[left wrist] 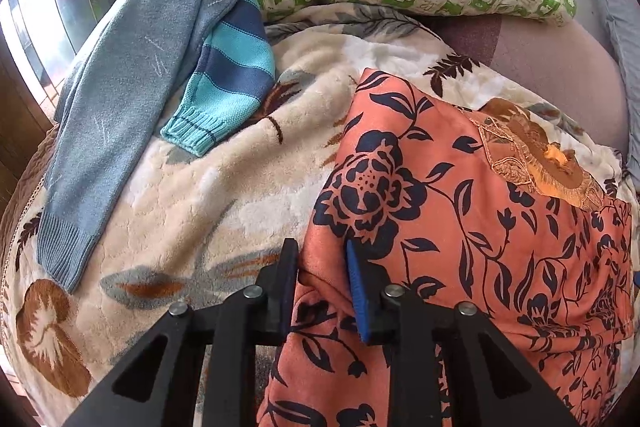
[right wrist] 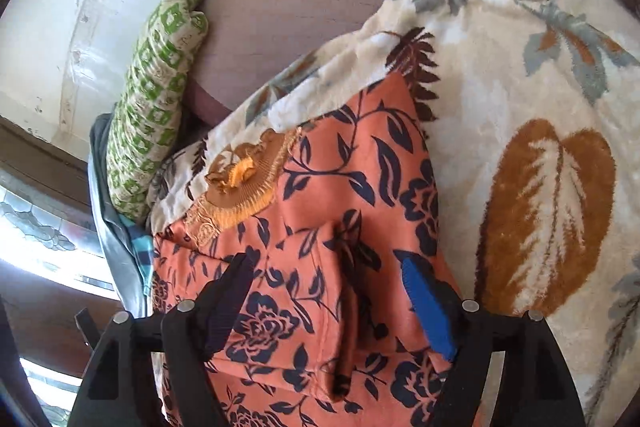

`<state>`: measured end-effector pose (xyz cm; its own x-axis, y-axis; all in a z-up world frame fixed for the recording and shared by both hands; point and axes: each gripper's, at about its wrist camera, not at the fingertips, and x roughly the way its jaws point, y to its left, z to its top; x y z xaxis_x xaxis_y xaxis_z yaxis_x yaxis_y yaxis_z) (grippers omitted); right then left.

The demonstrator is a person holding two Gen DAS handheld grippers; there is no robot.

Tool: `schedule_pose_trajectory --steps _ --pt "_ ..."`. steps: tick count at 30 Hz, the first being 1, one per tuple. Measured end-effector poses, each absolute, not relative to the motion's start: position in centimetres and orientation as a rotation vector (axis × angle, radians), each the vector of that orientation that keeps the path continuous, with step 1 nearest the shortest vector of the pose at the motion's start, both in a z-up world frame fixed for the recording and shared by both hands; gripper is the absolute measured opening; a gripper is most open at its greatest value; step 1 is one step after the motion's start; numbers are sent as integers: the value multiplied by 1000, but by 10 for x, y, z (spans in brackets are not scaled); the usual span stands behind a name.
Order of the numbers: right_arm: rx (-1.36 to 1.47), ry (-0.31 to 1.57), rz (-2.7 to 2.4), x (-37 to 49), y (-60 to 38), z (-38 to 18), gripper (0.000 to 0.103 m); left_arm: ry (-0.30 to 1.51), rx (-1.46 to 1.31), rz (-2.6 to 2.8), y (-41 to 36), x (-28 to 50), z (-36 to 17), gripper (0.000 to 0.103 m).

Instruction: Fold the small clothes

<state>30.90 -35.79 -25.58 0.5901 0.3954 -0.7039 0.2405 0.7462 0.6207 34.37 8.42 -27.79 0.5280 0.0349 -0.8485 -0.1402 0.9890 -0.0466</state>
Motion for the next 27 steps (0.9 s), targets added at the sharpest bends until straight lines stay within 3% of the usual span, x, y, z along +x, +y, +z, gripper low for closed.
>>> schedule_pose_trajectory --steps 3,4,5,6,8,9,15,21,27 --pt "705 951 87 328 -345 -265 78 1005 -99 101 83 342 -279 25" --pt "681 972 92 335 -340 -274 71 1004 -95 99 82 342 -279 25" --pt "665 1013 109 341 -334 -285 47 1003 -91 97 82 342 -279 25" --pt "647 1065 115 346 -328 -296 32 1003 -91 94 83 342 -280 25" --pt "615 1048 112 344 -322 -292 13 1000 -117 92 85 341 -278 25" --pt "597 1019 123 341 -321 -280 10 997 -130 91 86 340 -277 24" --pt "480 727 76 318 -326 -213 10 975 -51 78 65 334 -272 24" --pt "477 951 -72 339 -356 -290 14 976 170 115 33 330 -283 26" --pt "565 785 -33 316 -377 -247 18 993 91 117 48 332 -279 26"
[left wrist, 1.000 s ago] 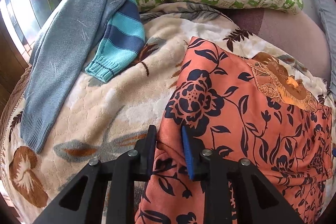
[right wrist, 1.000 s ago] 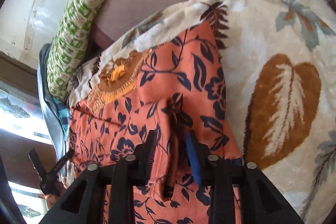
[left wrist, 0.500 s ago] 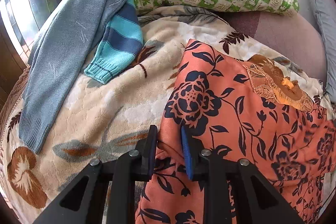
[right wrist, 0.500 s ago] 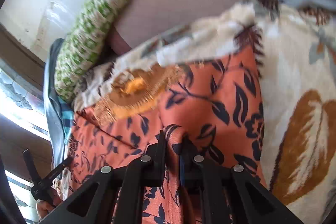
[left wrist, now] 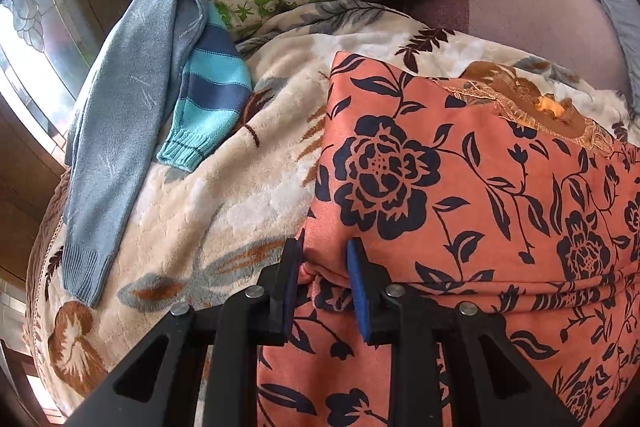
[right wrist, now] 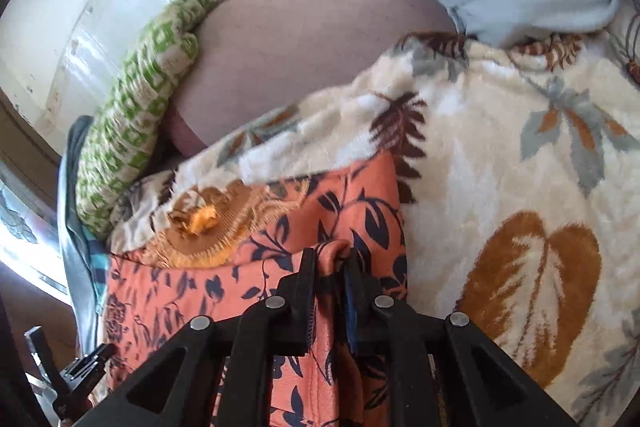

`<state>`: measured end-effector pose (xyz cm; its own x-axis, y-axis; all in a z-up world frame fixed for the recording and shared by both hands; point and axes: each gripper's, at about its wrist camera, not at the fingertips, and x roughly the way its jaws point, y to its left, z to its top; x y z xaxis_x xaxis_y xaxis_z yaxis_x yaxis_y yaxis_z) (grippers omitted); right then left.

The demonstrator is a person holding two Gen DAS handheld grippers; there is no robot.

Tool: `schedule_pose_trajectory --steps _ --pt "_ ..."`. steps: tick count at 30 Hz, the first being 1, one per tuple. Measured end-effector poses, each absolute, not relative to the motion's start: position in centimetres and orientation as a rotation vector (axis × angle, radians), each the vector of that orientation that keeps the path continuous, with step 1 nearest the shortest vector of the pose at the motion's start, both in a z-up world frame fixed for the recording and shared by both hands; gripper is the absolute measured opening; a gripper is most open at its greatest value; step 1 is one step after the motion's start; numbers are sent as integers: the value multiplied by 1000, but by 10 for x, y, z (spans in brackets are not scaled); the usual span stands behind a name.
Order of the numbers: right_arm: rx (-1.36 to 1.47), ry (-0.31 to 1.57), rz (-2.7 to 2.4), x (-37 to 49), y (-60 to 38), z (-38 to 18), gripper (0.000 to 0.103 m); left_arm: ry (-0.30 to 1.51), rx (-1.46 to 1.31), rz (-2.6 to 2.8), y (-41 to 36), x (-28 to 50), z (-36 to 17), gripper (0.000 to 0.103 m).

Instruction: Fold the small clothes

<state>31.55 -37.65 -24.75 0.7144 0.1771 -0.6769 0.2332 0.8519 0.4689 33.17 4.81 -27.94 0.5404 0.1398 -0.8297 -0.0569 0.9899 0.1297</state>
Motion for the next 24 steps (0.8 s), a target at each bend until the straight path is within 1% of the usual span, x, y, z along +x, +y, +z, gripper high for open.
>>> schedule_pose_trajectory --steps 1,5,7,9,11,13,14,16,18,19,22,24 --pt "559 775 -46 312 -377 -242 19 989 90 122 49 331 -278 26" --pt "499 742 -75 306 -372 -228 19 947 134 190 48 327 -271 26" --pt "496 748 -12 309 -362 -226 20 950 132 199 52 327 -270 26" --pt "444 827 44 319 -345 -233 20 944 62 181 58 326 -267 26" --pt "397 910 49 328 -329 -253 20 890 18 156 59 323 -257 26" --pt "382 1039 30 340 -322 -288 19 828 40 141 50 320 -248 26" --pt "399 1058 29 341 -323 -299 21 812 66 129 44 322 -248 26" --pt "394 1029 31 338 -324 -291 20 844 119 137 37 328 -261 27" --pt "405 989 53 333 -324 -278 20 948 112 142 40 337 -282 27" --pt "420 953 73 329 -323 -271 20 991 93 138 44 341 -291 29" --pt "423 948 162 327 -311 -264 20 973 112 179 48 340 -291 49" --pt "385 1024 193 331 -293 -278 20 975 102 184 49 340 -290 50"
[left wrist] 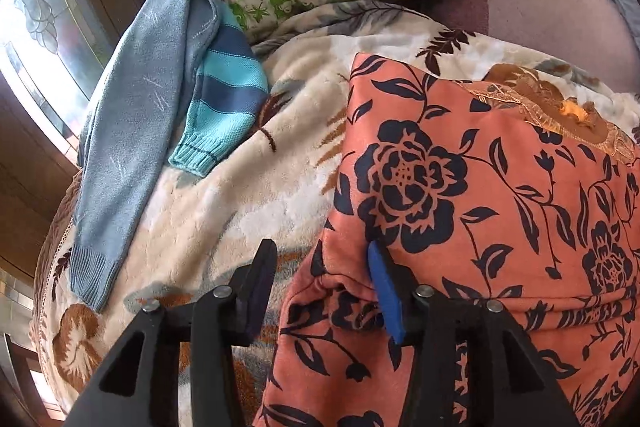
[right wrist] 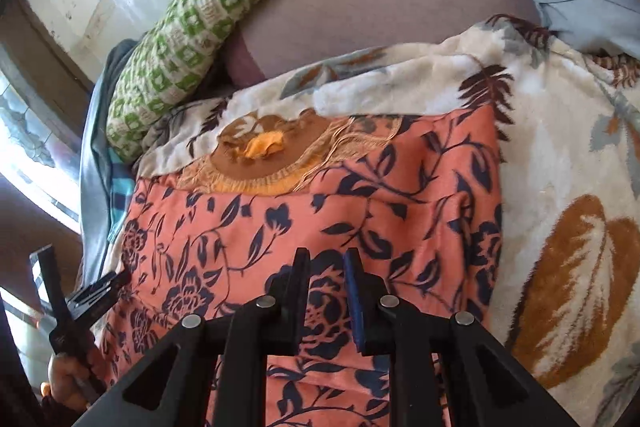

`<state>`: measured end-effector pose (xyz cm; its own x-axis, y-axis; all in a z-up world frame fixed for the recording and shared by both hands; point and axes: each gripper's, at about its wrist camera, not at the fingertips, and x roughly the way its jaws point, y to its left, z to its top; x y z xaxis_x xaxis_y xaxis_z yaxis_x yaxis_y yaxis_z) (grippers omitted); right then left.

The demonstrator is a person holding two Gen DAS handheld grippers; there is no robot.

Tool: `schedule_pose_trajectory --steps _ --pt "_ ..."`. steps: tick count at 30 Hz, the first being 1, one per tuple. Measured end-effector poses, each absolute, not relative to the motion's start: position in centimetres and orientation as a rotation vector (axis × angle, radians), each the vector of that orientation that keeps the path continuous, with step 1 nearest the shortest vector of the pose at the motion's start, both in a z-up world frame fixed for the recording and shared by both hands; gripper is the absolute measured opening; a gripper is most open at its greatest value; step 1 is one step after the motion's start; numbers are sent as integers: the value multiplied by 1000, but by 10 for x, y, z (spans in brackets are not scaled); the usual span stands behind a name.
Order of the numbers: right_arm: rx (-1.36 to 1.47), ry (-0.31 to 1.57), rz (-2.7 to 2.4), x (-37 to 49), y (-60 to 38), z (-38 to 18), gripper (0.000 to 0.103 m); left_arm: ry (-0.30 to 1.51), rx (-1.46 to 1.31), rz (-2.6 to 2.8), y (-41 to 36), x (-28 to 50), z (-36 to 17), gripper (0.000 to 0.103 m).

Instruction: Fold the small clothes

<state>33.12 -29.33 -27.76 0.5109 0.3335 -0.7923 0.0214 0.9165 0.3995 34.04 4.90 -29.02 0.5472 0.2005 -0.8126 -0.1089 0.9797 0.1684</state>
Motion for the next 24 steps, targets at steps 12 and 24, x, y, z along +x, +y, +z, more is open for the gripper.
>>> schedule_pose_trajectory --steps 12,24 --pt "482 882 172 229 -329 -213 21 898 53 89 43 260 -237 74" --pt "614 856 146 35 -364 -209 70 866 138 36 41 95 -225 74"
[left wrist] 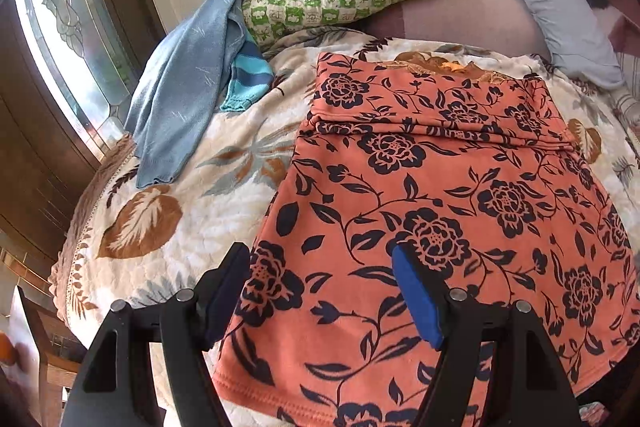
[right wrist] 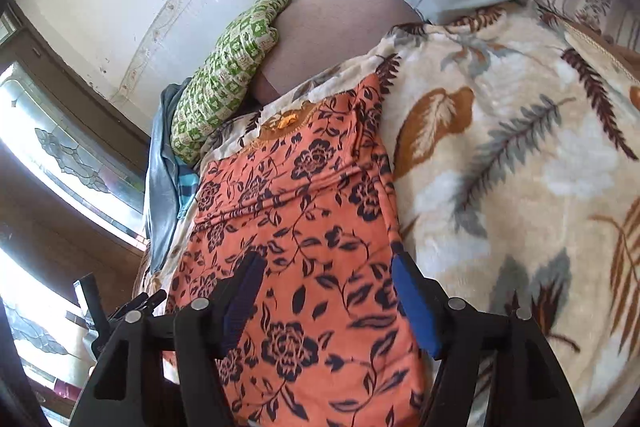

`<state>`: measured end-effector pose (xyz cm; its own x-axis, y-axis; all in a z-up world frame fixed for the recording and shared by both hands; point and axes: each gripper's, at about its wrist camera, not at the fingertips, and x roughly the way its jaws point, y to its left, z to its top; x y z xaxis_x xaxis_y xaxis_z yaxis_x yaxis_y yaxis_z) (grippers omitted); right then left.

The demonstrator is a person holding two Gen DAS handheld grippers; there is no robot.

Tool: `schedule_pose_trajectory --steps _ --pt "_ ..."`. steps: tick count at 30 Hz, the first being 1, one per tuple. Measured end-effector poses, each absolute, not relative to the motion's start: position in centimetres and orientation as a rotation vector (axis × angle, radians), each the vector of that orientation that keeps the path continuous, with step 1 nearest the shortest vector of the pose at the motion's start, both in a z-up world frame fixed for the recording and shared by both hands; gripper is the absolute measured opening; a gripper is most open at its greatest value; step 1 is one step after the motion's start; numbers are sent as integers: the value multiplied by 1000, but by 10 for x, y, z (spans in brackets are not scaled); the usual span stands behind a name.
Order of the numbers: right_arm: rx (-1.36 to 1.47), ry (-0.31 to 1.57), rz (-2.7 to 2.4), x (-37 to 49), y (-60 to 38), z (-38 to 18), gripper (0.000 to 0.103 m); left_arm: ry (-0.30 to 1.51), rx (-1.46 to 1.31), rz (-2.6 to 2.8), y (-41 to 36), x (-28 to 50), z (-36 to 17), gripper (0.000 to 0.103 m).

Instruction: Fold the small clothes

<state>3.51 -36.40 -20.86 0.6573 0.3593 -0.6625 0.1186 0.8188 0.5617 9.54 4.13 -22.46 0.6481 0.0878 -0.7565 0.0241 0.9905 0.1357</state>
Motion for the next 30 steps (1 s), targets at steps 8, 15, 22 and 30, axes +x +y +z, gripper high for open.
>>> schedule_pose_trajectory --steps 8,15,22,30 --pt "491 845 68 -46 -350 -161 70 816 213 -74 -20 71 -183 83" --pt "383 754 -38 -120 -383 -106 70 665 246 -189 -96 44 -124 83" --pt "393 621 -78 -158 -415 -65 70 567 207 -261 -133 17 -77 86" --pt "408 577 -62 -163 -415 -61 70 495 222 -243 -138 4 -62 87"
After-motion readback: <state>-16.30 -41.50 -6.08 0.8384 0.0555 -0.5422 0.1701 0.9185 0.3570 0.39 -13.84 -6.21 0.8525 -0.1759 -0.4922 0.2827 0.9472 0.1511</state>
